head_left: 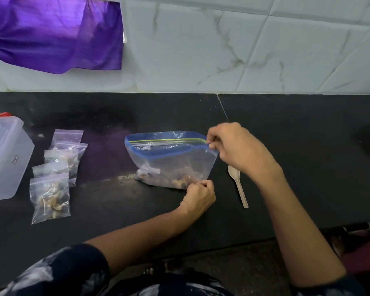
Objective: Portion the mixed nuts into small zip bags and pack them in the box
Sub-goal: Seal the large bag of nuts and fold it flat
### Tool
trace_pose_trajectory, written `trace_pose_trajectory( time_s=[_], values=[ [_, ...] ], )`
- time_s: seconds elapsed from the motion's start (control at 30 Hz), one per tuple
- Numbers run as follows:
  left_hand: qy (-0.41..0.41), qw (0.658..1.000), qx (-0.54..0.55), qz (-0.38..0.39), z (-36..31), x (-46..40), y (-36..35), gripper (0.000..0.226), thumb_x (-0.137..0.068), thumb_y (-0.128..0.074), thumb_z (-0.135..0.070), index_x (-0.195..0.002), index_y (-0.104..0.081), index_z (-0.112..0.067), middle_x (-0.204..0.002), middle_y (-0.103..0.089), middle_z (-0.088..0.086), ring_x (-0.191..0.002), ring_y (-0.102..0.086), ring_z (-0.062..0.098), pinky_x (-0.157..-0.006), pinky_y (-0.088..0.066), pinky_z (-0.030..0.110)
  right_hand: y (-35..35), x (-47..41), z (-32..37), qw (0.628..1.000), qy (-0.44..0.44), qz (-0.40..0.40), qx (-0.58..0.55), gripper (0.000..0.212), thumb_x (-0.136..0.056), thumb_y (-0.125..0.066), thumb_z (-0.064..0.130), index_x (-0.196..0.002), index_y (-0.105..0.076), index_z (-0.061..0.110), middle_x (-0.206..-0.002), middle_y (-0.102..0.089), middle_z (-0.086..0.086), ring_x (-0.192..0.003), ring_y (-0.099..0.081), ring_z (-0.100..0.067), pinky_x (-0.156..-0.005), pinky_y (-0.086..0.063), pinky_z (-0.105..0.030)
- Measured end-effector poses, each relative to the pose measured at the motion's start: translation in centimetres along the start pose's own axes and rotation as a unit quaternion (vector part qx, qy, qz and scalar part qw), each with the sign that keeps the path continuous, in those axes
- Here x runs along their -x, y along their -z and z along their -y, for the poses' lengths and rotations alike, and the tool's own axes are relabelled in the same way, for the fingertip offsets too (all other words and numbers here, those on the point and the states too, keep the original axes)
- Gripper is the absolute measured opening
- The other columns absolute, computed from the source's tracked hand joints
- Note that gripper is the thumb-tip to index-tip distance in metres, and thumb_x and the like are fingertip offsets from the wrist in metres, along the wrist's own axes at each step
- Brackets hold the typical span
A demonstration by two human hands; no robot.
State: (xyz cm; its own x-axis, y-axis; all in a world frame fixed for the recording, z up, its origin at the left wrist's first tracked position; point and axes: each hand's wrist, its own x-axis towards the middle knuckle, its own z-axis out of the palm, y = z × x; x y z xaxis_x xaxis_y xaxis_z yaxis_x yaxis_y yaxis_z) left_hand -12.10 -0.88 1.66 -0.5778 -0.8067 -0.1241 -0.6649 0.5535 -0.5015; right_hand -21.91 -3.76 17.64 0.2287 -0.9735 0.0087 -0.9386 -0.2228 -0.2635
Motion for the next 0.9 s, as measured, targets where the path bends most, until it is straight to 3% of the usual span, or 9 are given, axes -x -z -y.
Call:
trace_pose_trajectory(
  time_s=[0.17, 0.27, 0.33, 0.43, 0.53, 0.63, 0.73, 0.8, 0.9],
  values=[
    [-0.01, 0.995, -0.05, -0.081, 0.5, 0.3, -0.4, 0.011, -0.065, -0.068, -0.007, -0.06, -0.064, -0.016, -0.061, -0.05, -0.002, -0.032, -0.013, 0.016, -0.04, 0.003, 0.024, 0.5, -1.3, 0.3, 0.999, 0.038, -0.017, 0.003, 0.018, -0.09, -0.054, 0.004, -0.084, -0.061, 0.019, -0.086, -0.061, 0.007, -0.077, -0.061, -0.009, -0.074, -0.054, -0.04],
    [-0.019, 0.974, 0.031, -0.225, 0.9, 1.4, -1.2, 0.014, -0.071, -0.072, -0.016, -0.083, -0.066, -0.017, -0.07, -0.058, 0.0, -0.037, -0.046, 0.02, -0.033, -0.028, 0.026, -0.4, -1.3, -0.8, 0.987, 0.037, -0.044, -0.152, 0.01, -0.09, -0.06, 0.015, -0.093, -0.06, 0.024, -0.091, -0.059, 0.009, -0.083, -0.06, -0.008, -0.08, -0.054, -0.037],
    [0.022, 0.92, 0.156, -0.359, 1.5, 3.5, -1.7, 0.016, -0.081, -0.064, -0.025, -0.096, -0.059, -0.02, -0.08, -0.065, 0.0, -0.053, -0.061, 0.018, -0.045, -0.047, 0.029, -1.4, -0.6, -2.0, 0.947, 0.02, -0.054, -0.315, 0.047, -0.076, -0.077, 0.029, -0.116, -0.051, 0.036, -0.106, -0.058, 0.009, -0.099, -0.06, -0.005, -0.089, -0.052, -0.028],
    [0.199, 0.808, 0.337, -0.441, 3.8, 7.5, -3.4, 0.036, -0.087, -0.049, -0.057, -0.084, -0.043, -0.022, -0.074, -0.061, 0.002, -0.056, -0.059, 0.017, -0.05, -0.044, 0.025, -5.0, 0.4, -4.5, 0.897, -0.035, -0.01, -0.441, 0.117, -0.045, -0.087, 0.037, -0.143, -0.023, 0.037, -0.139, -0.046, 0.007, -0.129, -0.043, -0.006, -0.108, -0.034, -0.026],
    [0.357, 0.725, 0.504, -0.305, 7.1, 9.0, -6.9, 0.09, -0.059, -0.058, -0.084, -0.112, -0.04, -0.013, -0.113, -0.043, 0.004, -0.101, -0.05, 0.02, -0.086, -0.039, 0.025, -10.2, 0.1, -5.6, 0.905, -0.068, 0.063, -0.416, 0.125, -0.037, -0.094, 0.038, -0.142, -0.028, 0.038, -0.14, -0.044, 0.018, -0.133, -0.038, -0.005, -0.114, -0.027, -0.035],
    [0.258, 0.66, 0.687, -0.164, 10.0, 7.4, -8.9, 0.139, -0.027, -0.085, -0.065, -0.141, -0.025, -0.013, -0.138, -0.033, 0.002, -0.128, -0.037, 0.014, -0.104, -0.038, 0.03, -13.3, -0.8, -4.8, 0.885, -0.08, 0.1, -0.447, 0.08, -0.057, -0.09, 0.019, -0.127, -0.052, 0.027, -0.121, -0.059, 0.015, -0.107, -0.057, 0.008, -0.088, -0.045, -0.014],
    [0.156, 0.6, 0.777, -0.112, 11.9, 4.7, -8.8, 0.095, -0.038, -0.094, -0.045, -0.118, -0.058, -0.009, -0.117, -0.063, 0.002, -0.108, -0.062, 0.017, -0.093, -0.053, 0.035, -14.5, -2.0, -3.4, 0.882, -0.073, 0.048, -0.463, 0.004, -0.085, -0.068, 0.016, -0.087, -0.071, 0.019, -0.083, -0.072, 0.01, -0.071, -0.066, -0.002, -0.063, -0.048, -0.015],
    [0.142, 0.574, 0.799, -0.111, 12.4, 3.6, -8.7, 0.054, -0.057, -0.09, -0.037, -0.095, -0.069, -0.006, -0.089, -0.073, -0.001, -0.084, -0.07, 0.019, -0.075, -0.059, 0.031, -14.9, -2.6, -2.9, 0.869, -0.102, 0.024, -0.484, 0.022, -0.094, -0.055, 0.02, -0.077, -0.068, 0.016, -0.071, -0.072, 0.004, -0.054, -0.061, -0.014, -0.049, -0.046, -0.018],
    [0.167, 0.523, 0.823, -0.148, 12.3, 2.7, -8.7, 0.056, -0.072, -0.08, -0.038, -0.072, -0.054, 0.011, -0.054, -0.057, 0.003, -0.043, -0.051, 0.011, -0.041, -0.043, 0.02, -15.6, -3.4, -2.9, 0.865, -0.16, -0.05, -0.474, 0.049, -0.094, -0.049, 0.045, -0.08, -0.062, -0.001, -0.068, -0.068, -0.018, -0.049, -0.063, -0.022, -0.047, -0.044, -0.022]
  ],
)
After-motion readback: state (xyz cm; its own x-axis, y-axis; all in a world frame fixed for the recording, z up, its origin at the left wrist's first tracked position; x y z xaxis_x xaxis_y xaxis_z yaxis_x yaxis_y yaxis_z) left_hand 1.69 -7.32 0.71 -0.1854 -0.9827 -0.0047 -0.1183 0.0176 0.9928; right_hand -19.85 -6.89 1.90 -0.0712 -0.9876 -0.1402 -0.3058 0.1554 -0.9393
